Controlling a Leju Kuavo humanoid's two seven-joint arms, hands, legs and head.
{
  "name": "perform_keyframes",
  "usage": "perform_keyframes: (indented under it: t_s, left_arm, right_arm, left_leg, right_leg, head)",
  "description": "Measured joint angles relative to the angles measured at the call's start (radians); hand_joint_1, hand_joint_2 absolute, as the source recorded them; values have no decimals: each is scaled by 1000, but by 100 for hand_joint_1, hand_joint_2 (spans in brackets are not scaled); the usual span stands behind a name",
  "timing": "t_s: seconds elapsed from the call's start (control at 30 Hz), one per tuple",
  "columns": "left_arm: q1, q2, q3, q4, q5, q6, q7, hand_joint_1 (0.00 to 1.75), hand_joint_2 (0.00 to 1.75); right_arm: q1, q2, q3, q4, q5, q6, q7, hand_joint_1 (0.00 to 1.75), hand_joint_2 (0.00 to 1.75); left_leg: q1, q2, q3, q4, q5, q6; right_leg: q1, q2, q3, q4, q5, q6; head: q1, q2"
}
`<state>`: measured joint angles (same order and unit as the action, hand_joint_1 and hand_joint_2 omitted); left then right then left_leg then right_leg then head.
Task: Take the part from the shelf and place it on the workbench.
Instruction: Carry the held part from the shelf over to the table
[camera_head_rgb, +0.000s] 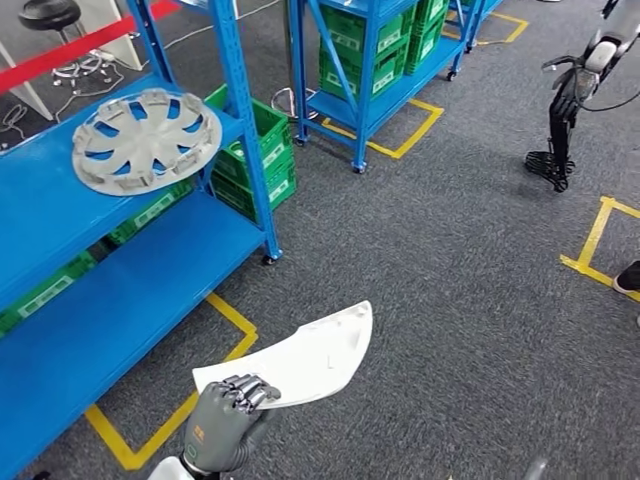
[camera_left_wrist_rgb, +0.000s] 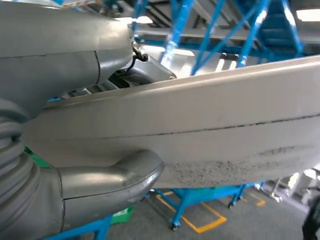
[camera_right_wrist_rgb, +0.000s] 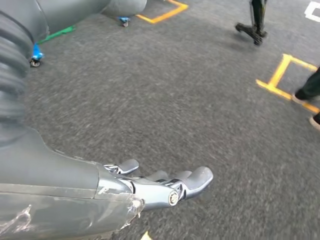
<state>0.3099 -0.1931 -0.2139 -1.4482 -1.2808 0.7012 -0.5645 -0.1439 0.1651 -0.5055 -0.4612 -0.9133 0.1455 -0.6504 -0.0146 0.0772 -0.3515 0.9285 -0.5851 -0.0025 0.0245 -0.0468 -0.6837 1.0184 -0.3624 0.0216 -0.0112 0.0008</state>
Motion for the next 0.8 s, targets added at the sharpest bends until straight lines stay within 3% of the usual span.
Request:
perform_keyframes:
  t_s: [0.07, 0.13, 0.17, 0.2, 0.27, 0.3, 0.33, 0.43, 0.47, 0.5, 0.53, 0.6, 0.67, 0.73, 0.77, 0.8]
  left_arm:
    - [0, -2, 6, -2, -5, 0, -6, 175, 175]
    - [1, -4, 11, -2, -7, 1, -11, 175, 175]
    - [3, -4, 14, -2, -5, 1, -13, 175, 175]
    - [5, -5, 16, -2, -1, 1, -17, 175, 175]
    - [9, -6, 19, -2, 11, 1, -31, 175, 175]
    - [9, -6, 20, -2, 17, 1, -38, 175, 175]
    - [9, -7, 20, -2, 22, 1, -44, 175, 175]
    - [12, -7, 20, -2, 26, 1, -54, 175, 175]
    - [13, -8, 20, -2, 27, 1, -55, 175, 175]
    - [14, -8, 20, -2, 27, 1, -56, 175, 175]
    - [13, -9, 19, -2, 26, 2, -56, 175, 175]
    - [9, -10, 18, -2, 26, 2, -57, 175, 175]
    - [8, -11, 17, -2, 26, 2, -57, 175, 175]
    - [9, -11, 17, -2, 26, 2, -57, 175, 175]
    - [9, -11, 17, -2, 26, 2, -57, 175, 175]
    - [9, -11, 17, -2, 26, 2, -57, 175, 175]
  right_arm:
    - [3, 1, 0, 1, -6, 0, 0, 0, 175]
    - [3, 1, 0, 1, -12, 0, 0, 0, 175]
    - [1, 2, 0, 1, -14, 0, 0, 0, 175]
    - [0, 3, 0, 2, -15, -1, 0, 0, 175]
    - [1, 4, 0, 3, -17, -1, 0, 0, 175]
    - [2, 4, 0, 4, -17, -2, 0, 0, 175]
    - [2, 4, 0, 4, -18, -2, 0, 0, 175]
    - [-3, 5, 0, 7, -20, -5, 0, 0, 175]
    - [-5, 6, 0, 8, -23, -6, 0, 0, 175]
    - [-6, 6, 0, 9, -26, -7, 0, 0, 175]
    - [-5, 6, 0, 9, -29, -7, 0, 0, 175]
    - [-2, 6, 0, 10, -30, -8, 0, 0, 175]
    - [-6, 6, 0, 11, -30, -8, 0, 0, 175]
    - [-9, 7, 0, 13, -30, -8, 0, 0, 175]
    - [-9, 8, 0, 15, -30, -8, 0, 0, 175]
    - [-8, 8, 0, 16, -30, -8, 0, 0, 175]
  left_leg:
    - [0, -10, -15, 51, 20, -10]
    - [4, -45, -102, 189, 31, -17]
    - [5, -61, -159, 262, 13, -19]
    - [6, -68, -210, 311, -25, -22]
    - [8, -72, -278, 337, -111, -25]
    - [9, -73, -293, 317, -124, -26]
    - [11, -79, -300, 279, -99, -26]
    - [18, -132, -306, 124, 121, -23]
    - [20, -144, -309, 95, 176, -19]
    - [19, -143, -312, 82, 201, -13]
    - [19, -135, -310, 83, 218, -6]
    - [19, -117, -310, 79, 224, 6]
    - [18, -96, -312, 77, 225, 15]
    - [16, -72, -317, 77, 226, 20]
    - [16, -61, -320, 77, 228, 20]
    - [16, -51, -324, 77, 230, 20]
  right_leg:
    - [-5, 22, 20, -4, -11, -14]
    - [-8, 41, 47, -11, -27, -24]
    - [-8, 50, 59, -12, -34, -27]
    - [-9, 61, 73, -13, -42, -28]
    - [-10, 87, 102, -12, -58, -24]
    - [-11, 101, 117, -11, -67, -21]
    - [-12, 113, 132, -11, -77, -18]
    - [-14, 147, 144, -2, -103, -7]
    - [-14, 157, 139, 4, -111, -1]
    - [-15, 168, 136, 8, -117, 4]
    - [-16, 174, 134, 10, -123, 9]
    - [-16, 143, 124, 34, -154, 18]
    - [-16, 85, 87, 131, -229, 28]
    - [-20, 60, 43, 250, -294, 37]
    - [-23, 57, 40, 275, -300, 40]
    - [-25, 54, 56, 261, -287, 43]
  head:
    - [-1, 0]
    - [-2, 0]
    - [-2, 0]
    - [-3, 0]
    - [-3, 0]
    - [-3, 0]
    - [-3, 0]
    - [-4, 0]
    - [-5, 0]
    - [-5, 0]
    - [-5, 0]
    - [-2, 0]
    - [0, 0]
    - [1, 0]
    - [1, 0]
    - [1, 0]
